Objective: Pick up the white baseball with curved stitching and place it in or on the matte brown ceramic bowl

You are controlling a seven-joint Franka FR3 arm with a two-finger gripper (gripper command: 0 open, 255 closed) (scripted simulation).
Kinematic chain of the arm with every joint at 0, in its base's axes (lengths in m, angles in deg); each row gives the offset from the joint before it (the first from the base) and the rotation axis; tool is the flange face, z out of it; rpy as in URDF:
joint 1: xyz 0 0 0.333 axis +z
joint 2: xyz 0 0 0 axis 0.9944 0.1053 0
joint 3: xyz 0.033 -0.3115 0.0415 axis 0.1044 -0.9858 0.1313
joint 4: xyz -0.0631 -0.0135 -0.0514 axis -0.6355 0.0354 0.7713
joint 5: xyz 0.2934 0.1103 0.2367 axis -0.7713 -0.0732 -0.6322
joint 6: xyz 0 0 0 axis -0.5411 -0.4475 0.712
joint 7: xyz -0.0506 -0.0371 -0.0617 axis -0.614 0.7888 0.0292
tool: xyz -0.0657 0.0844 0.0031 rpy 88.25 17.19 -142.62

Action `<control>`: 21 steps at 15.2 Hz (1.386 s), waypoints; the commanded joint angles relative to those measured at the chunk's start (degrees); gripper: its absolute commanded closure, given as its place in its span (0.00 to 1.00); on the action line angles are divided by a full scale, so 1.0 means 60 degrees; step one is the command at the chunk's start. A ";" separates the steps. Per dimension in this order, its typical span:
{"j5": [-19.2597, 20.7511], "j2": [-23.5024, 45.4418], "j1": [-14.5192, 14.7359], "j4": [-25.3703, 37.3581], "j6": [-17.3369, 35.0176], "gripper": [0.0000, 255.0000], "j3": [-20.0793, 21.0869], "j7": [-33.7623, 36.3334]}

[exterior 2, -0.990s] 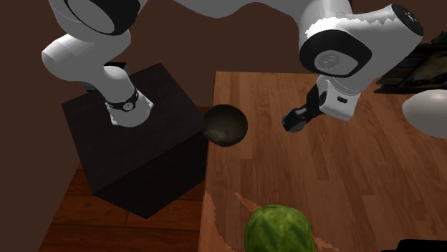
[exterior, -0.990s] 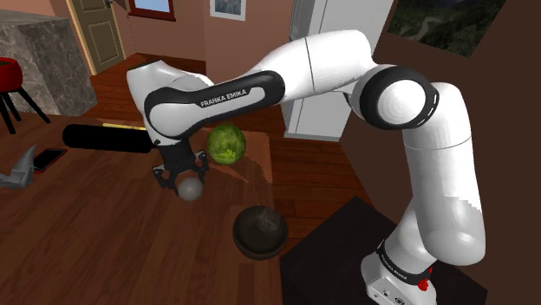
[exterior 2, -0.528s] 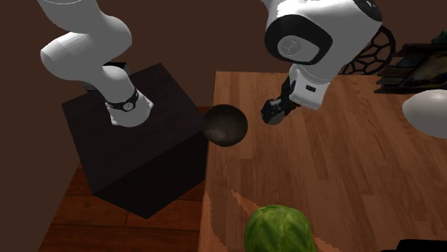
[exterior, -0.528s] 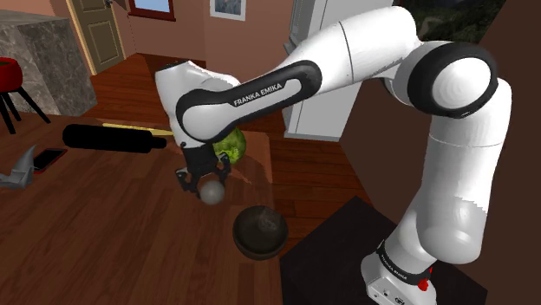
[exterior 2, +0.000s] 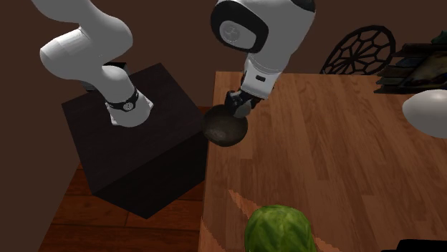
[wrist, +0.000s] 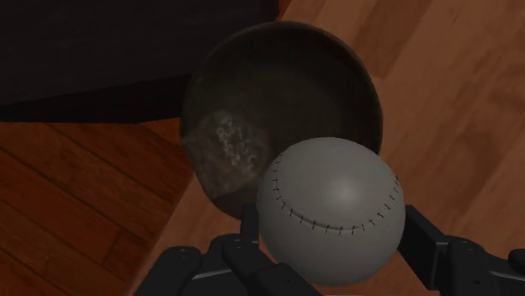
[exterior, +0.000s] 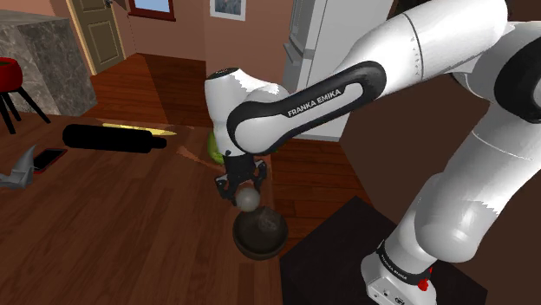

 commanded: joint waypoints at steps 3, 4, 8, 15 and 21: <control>-0.0644 -0.1480 -0.0030 -0.1614 0.0263 1.00 -0.0084 -0.0538; -0.0617 -0.1403 -0.0020 -0.1678 0.0398 1.00 -0.0083 -0.0514; -0.0499 -0.1076 -0.0024 -0.1917 0.0940 1.00 -0.0043 -0.0415; -0.0212 -0.0408 -0.0034 -0.2253 0.1888 1.00 0.0005 -0.0189; -0.0112 -0.0204 -0.0034 -0.2326 0.2148 1.00 0.0009 -0.0113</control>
